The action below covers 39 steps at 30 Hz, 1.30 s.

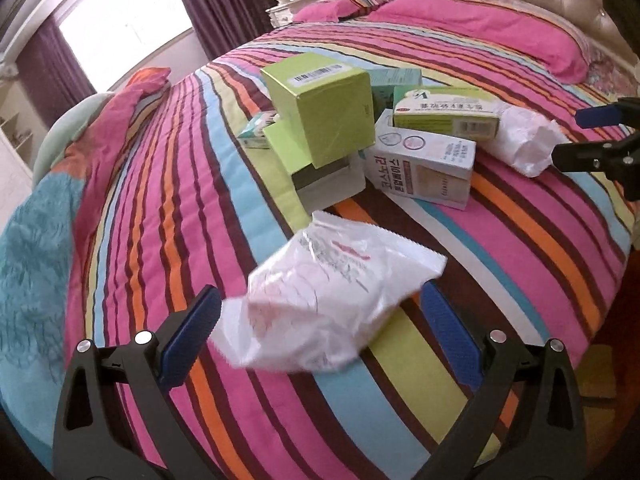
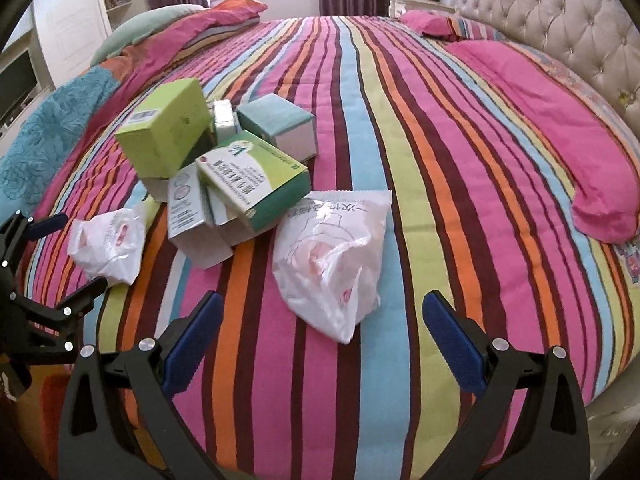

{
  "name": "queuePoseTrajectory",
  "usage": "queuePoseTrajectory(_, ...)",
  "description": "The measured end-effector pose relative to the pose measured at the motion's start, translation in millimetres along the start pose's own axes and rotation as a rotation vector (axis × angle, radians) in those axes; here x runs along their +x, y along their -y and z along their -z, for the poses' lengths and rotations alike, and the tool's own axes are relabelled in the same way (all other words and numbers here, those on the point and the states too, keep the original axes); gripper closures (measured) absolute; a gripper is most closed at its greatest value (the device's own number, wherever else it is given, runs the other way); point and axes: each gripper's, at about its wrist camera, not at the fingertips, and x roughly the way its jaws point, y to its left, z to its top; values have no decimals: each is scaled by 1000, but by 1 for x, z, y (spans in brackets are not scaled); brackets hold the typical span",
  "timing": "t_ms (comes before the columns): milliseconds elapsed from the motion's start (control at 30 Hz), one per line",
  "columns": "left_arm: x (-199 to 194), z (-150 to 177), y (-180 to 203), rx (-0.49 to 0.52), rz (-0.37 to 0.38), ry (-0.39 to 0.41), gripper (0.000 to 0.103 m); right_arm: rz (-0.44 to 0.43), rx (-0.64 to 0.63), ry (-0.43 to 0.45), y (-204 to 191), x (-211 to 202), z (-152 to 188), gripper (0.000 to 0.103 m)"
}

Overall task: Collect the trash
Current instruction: 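Grasp the white plastic packet with the right tool and lift it, then carry the packet in the right tool while the left tool grasps the other packet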

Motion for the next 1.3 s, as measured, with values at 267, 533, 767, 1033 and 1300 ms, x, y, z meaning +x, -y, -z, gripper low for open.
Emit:
queuePoseTrajectory(267,38,-12,-6,-29,82,-52,6,11,21,-26,4,24,-10,7)
queuePoseTrajectory(533,63,-14,-15,-242,142,-104,11,30,28,-51,9,50,-15,9)
queuePoseTrajectory(767,58,-4,-29,-359,173,-114,34,2,24,-55,12,46,-13,39)
queuePoseTrajectory(1033,33,14,-30,-446,222,-84,35,4,88,-37,31,21,2,40)
queuePoseTrajectory(1300,0,17,-27,-478,232,-38,35,-13,133,10,41,-15,10,40)
